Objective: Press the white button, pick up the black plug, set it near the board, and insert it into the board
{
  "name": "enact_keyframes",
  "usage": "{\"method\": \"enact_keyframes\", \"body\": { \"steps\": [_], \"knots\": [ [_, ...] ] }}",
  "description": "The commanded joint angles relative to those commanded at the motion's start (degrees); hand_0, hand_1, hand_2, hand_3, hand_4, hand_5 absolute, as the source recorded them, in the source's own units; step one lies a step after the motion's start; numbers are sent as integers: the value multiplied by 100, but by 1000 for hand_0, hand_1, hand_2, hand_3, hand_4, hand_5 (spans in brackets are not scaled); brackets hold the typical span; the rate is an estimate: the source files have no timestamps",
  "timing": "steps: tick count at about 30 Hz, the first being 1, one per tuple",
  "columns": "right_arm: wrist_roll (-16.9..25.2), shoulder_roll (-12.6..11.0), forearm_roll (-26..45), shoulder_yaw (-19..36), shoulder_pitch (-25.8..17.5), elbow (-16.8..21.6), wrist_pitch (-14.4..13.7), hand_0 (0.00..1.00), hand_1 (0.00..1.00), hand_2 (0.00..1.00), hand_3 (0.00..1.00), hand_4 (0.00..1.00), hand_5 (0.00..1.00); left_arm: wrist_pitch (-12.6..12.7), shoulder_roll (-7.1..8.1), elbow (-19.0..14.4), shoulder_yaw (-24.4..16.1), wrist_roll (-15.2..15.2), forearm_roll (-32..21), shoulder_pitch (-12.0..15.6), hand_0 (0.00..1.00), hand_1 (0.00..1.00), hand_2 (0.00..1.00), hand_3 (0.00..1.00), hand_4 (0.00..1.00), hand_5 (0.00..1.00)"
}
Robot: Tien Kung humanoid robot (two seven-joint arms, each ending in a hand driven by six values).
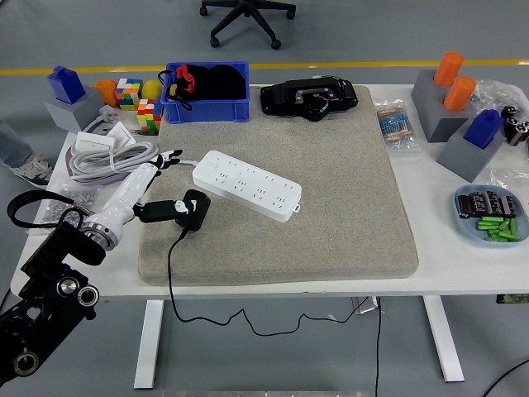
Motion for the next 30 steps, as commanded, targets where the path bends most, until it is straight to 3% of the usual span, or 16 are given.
{"method": "enact_keyframes", "body": {
  "steps": [3,4,9,10,15,16,22,30],
  "knots": [
    [2,-2,9,-21,3,3,-3,633,573,605,542,651,327,-16,-33,50,61,17,6,-78,884,926,940,956,998,471],
    [1,-4,14,-35,6,3,-2,633,573,605,540,651,326,-19,-49,87,98,23,-12,-138,770,780,769,907,886,80],
    [-3,-21,50,-116,19,1,-2,633,573,605,540,651,326,66,-47,260,356,28,-51,-574,770,780,769,907,886,80],
    [-4,-26,54,-122,20,-3,-5,633,572,605,540,650,326,114,-24,317,465,34,-60,-714,298,337,391,846,345,2],
    [-8,-45,80,-160,36,-11,-6,633,572,605,540,650,326,94,110,619,968,109,1,-1374,298,337,391,846,345,2],
    [-8,-50,82,-165,40,-8,-6,633,572,603,541,648,325,69,140,691,1090,118,22,-1515,73,43,154,769,2,2],
    [-7,-58,101,-194,30,-11,-10,633,573,602,541,647,324,-53,197,1090,1663,181,41,-2111,49,12,126,739,2,2],
    [-13,-69,140,-249,-9,-23,-6,633,573,603,542,647,324,-440,117,1662,2472,498,213,-2860,52,13,119,719,2,2]
  ]
}}
